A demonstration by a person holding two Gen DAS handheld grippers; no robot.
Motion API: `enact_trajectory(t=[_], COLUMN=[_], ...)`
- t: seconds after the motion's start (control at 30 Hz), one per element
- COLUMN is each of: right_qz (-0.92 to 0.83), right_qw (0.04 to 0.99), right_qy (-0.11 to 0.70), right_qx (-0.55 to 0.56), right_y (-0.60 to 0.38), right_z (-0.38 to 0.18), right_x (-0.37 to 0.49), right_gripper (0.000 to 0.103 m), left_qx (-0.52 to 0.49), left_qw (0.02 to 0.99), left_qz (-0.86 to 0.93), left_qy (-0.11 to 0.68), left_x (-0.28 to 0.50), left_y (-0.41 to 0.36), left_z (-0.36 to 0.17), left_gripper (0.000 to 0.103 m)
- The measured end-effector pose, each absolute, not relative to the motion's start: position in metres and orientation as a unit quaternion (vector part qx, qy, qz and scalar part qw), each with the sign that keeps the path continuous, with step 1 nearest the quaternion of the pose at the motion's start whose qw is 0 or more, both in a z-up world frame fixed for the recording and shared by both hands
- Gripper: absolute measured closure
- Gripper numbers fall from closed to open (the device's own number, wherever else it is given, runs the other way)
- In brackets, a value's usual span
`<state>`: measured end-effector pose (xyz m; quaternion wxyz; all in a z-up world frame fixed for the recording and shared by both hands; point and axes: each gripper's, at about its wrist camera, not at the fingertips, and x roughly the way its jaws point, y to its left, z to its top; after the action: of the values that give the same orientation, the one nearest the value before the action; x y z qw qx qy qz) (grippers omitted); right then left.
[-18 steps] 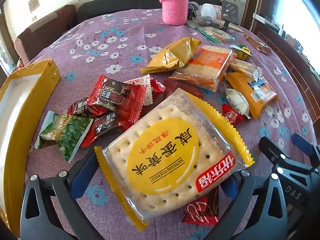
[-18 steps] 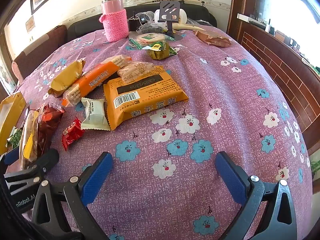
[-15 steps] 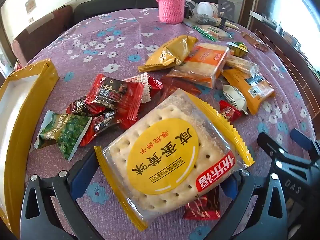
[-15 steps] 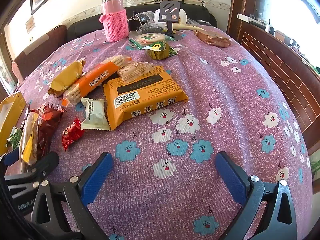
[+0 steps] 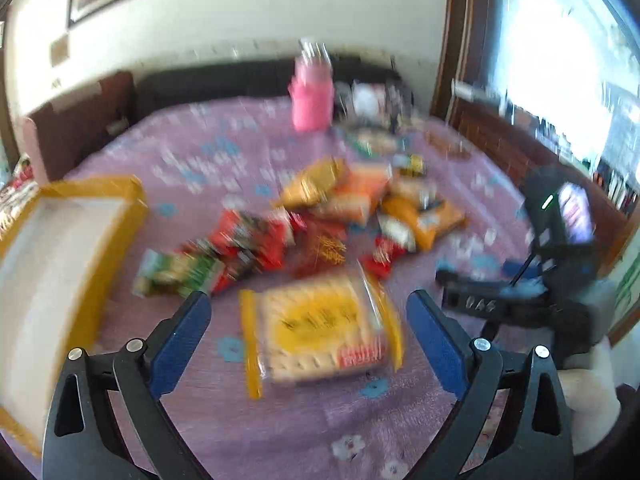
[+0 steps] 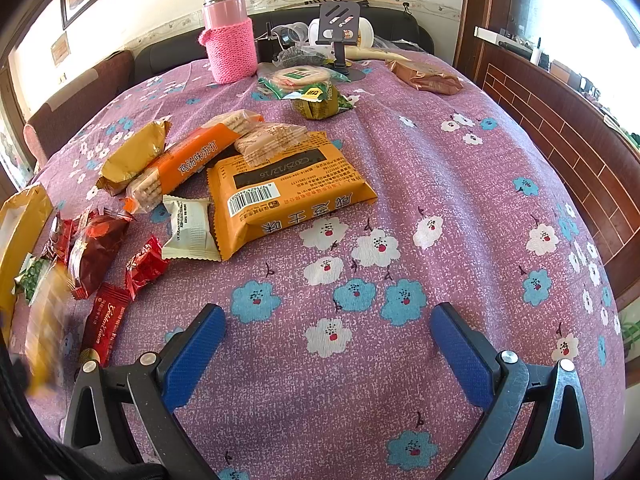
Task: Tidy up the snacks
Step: 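Move the left tool over the yellow-edged biscuit pack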
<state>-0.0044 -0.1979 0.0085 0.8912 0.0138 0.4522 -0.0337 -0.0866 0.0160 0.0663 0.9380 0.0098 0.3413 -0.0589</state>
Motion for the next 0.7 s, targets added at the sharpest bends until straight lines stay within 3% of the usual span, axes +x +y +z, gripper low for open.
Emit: enact_trajectory(t=[0.17, 0.43, 0.57, 0.7], right_qz=[-0.024, -0.018, -0.027, 0.028], right_qw=[0.882, 0.876, 0.887, 0.912], right_qy=[0.471, 0.481, 0.462, 0.409], right_qx=[0.008, 0.004, 0.006, 0.026], right_y=[-0.199, -0.197, -0.195, -0.175], right_z=[0.011, 0.011, 0.027, 0.058], right_x=[-0.005, -0.008, -0.025, -0.049], right_gripper=[0.000, 0.000, 0.021, 0.022], left_qx=[-0.005, -0.049, -0.068, -0.096], left_qw=[0.968, 0.969, 0.965, 0.959], left_qz=[-0.018, 0.004, 0.005, 0.001], left_qy=[0.251, 0.241, 0.255, 0.266], left_x=[-0.121, -0.139, -0.142, -0.141], left_y=[0.047, 0.109, 0.135, 0.153], left_z=[0.104, 0.114, 0.109, 0.101], left_gripper=[0.003, 0.001, 0.001, 0.002])
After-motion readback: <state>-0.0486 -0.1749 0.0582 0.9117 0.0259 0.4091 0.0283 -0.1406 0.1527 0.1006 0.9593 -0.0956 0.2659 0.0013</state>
